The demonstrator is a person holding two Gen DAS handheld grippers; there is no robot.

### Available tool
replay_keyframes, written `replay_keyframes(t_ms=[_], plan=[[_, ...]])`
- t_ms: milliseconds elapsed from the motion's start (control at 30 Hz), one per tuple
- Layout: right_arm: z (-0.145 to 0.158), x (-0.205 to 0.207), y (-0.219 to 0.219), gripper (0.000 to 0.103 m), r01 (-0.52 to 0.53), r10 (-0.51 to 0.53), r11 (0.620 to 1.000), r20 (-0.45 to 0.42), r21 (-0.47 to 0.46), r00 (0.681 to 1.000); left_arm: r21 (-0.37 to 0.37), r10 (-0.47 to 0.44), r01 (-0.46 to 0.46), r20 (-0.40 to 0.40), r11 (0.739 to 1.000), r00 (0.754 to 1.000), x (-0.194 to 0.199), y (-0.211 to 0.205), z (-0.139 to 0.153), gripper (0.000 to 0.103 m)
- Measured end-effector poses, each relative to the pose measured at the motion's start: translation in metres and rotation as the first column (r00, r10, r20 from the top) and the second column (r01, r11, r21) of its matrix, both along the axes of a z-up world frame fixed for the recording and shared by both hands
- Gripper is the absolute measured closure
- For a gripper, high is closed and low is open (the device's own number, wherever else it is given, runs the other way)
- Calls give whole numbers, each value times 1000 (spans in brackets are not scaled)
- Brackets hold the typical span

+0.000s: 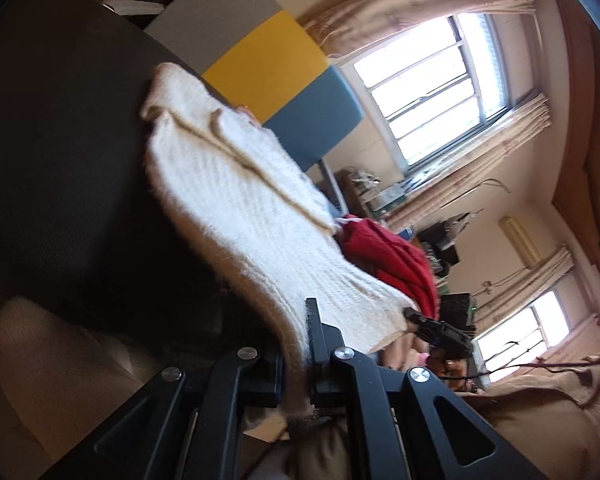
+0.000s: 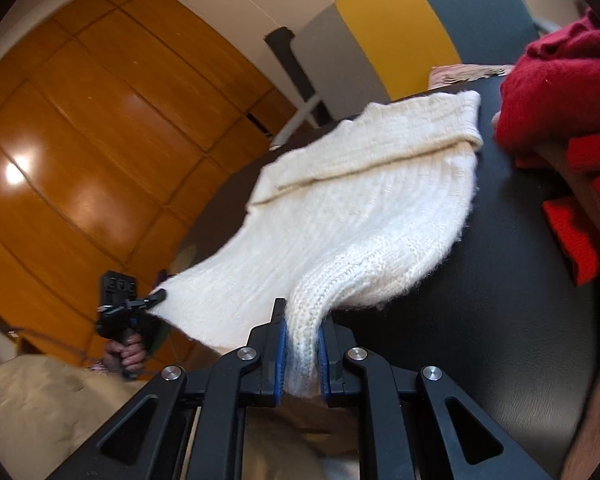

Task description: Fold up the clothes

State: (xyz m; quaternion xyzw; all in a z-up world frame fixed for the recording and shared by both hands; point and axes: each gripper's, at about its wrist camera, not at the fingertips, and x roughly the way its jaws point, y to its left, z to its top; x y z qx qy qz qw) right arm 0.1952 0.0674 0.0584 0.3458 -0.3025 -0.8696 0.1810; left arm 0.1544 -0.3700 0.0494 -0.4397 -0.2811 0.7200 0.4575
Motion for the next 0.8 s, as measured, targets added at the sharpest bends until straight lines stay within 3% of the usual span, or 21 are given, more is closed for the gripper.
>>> replay_keyframes(t_ms=[100, 200, 267, 400, 500, 667, 800], plan=[[14, 28, -1, 90, -64, 62, 997, -52, -42, 997, 68, -25, 25, 8, 997, 1000, 23, -14, 11, 97], [26, 53, 1, 90, -98, 79, 984, -131, -147, 988, 149, -32, 32, 0, 988, 999, 40, -24, 24, 97], [32, 58, 4, 90, -102, 68, 976, -172, -194, 983, 224, 3, -8, 25, 975, 1000, 36, -33, 28, 96], [37, 26, 18, 90, -67, 14, 965, -208, -253, 978, 310, 66, -90, 89, 947, 994, 3, -36, 28, 96], [43, -21, 33, 90, -15, -36, 972, -212, -236, 977, 274, 109, -138, 119, 952, 987, -46, -16, 28, 96], [26, -108, 56, 90, 123, -143, 954, -54, -273, 988, 229, 150, -198, 214, 953, 965, -125, 21, 6, 96], [-1, -159, 79, 90, 201, -191, 935, 63, -291, 980, 194, 183, -265, 358, 945, 916, -178, 50, -32, 96]])
